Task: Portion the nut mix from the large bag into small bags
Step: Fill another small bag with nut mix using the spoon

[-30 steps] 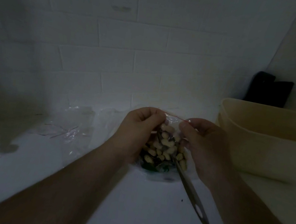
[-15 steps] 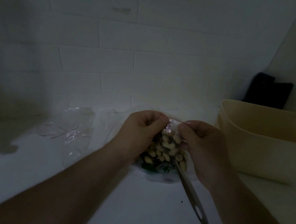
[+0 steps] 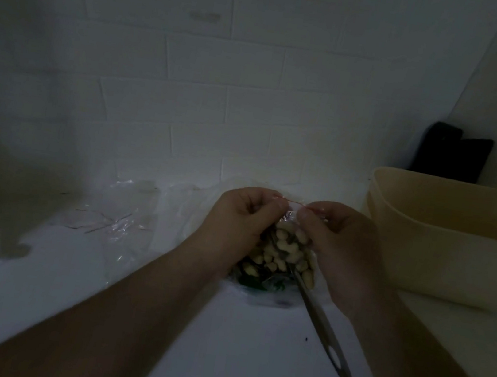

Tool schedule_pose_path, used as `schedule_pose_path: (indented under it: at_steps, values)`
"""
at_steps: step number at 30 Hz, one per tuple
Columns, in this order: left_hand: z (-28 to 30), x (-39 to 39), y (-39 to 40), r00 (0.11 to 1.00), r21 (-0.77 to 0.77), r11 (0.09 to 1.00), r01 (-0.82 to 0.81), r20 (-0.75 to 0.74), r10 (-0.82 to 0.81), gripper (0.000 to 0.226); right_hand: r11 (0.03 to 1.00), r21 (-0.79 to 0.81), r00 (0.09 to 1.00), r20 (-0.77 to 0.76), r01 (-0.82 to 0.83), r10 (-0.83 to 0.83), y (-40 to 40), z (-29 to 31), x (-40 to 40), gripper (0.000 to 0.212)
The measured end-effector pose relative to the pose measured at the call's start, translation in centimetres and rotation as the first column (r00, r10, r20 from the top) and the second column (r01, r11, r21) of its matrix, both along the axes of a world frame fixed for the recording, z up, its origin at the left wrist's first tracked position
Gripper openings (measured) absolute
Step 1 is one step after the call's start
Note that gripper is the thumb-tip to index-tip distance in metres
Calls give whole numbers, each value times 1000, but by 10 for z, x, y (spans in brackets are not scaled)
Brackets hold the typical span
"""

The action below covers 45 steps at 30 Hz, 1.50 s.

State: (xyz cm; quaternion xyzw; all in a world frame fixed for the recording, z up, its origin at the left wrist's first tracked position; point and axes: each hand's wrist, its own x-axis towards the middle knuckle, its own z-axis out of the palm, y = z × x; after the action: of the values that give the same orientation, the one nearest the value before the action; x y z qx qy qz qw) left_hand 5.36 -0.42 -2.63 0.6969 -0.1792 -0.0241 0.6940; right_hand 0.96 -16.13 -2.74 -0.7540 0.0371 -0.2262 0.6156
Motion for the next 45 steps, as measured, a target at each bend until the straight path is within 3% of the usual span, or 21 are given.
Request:
schedule_pose_path:
  at_steps: [8,17,28,38,45]
  values:
    - [-2,-1,-1,997,-80,996,30,-68,-35,14,1000,25,1000,-8,-13,14,1,5,-5,13]
    - [-5,2,0,1000,-4,1000,2,20,-2,11,999,-45,1000,16,-24,25,6,4,-6,22]
    - [-6,4,0,999,-8,1000,22,35,-22,13,1000,-13,999,-34,-21,21,6,2,-4,5]
    - [-4,3,2,999,36,999,8,49,-9,11,995,-90,999,-16,-40,39,1,2,-3,16]
    - [0,0,2,995,-56,995,-83,-53,80,3,1000,-20,1000,-2,19,-19,-2,1,-1,3]
